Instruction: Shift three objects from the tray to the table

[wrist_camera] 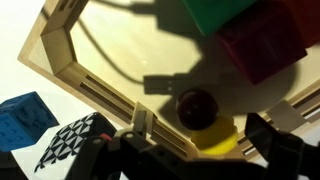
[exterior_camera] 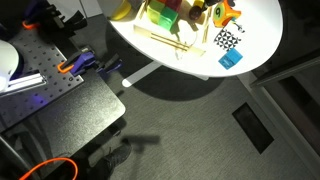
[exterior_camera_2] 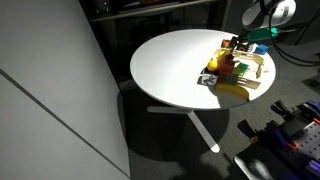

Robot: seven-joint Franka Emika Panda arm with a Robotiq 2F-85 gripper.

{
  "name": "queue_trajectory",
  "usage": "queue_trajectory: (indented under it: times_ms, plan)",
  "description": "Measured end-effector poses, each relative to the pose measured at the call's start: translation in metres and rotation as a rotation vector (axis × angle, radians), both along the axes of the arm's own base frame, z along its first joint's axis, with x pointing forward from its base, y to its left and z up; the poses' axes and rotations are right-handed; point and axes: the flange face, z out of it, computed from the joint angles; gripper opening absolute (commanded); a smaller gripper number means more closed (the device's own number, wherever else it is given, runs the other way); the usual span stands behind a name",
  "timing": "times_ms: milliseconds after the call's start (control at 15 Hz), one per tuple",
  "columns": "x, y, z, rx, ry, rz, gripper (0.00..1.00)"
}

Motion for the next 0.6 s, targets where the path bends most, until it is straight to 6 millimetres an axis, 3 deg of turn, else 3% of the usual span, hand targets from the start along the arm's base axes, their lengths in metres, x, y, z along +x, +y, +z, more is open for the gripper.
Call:
queue_trajectory:
  times_ms: [333, 600]
  plan:
    - [0.018, -0.014, -0.031, 0.003, 0.010, 0.028, 1.00]
    - [0.031, -0.012, -0.046, 0.021, 0.009, 0.093, 1.00]
